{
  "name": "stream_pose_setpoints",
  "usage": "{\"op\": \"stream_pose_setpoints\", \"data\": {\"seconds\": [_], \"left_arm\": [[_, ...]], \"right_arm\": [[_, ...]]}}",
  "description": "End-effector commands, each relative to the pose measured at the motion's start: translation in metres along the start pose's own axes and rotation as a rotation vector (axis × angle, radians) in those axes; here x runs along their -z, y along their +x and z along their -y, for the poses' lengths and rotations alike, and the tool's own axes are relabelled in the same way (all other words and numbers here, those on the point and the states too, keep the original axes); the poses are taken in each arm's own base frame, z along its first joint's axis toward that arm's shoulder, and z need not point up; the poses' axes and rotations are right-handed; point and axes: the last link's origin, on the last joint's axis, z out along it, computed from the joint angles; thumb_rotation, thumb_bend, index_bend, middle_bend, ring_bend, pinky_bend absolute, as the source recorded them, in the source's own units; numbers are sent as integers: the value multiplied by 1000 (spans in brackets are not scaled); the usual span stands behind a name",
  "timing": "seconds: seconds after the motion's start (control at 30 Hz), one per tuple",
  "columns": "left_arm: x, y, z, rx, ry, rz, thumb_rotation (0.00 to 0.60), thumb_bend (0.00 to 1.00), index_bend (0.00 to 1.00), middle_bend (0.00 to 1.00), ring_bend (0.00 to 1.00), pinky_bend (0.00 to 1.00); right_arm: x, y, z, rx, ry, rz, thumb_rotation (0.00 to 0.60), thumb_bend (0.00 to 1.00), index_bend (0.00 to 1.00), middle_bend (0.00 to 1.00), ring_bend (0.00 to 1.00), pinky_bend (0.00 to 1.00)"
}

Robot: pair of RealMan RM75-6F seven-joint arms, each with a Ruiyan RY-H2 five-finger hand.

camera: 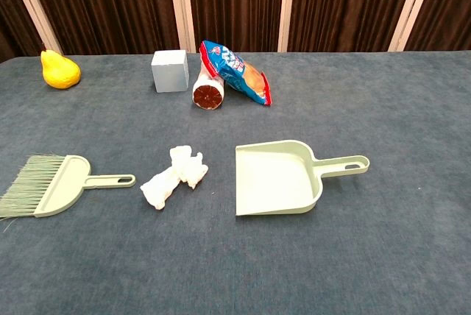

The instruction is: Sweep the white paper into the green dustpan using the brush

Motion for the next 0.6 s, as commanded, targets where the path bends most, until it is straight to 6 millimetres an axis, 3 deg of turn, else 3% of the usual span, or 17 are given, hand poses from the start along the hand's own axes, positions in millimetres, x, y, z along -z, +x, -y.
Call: {"op": "stream_pose_setpoints", "data": {"seconds": [0.03,0.6], "left_arm": [[0,0,0,-3,0,3,600,9,0,0,0,43],[1,-1,0,-4,1,8,600,10,0,0,0,43]], "right_arm": [[0,0,1,4,1,1,600,395,0,0,0,0],[-2,-1,5,-17,-1,15,600,395,0,0,0,0]]}}
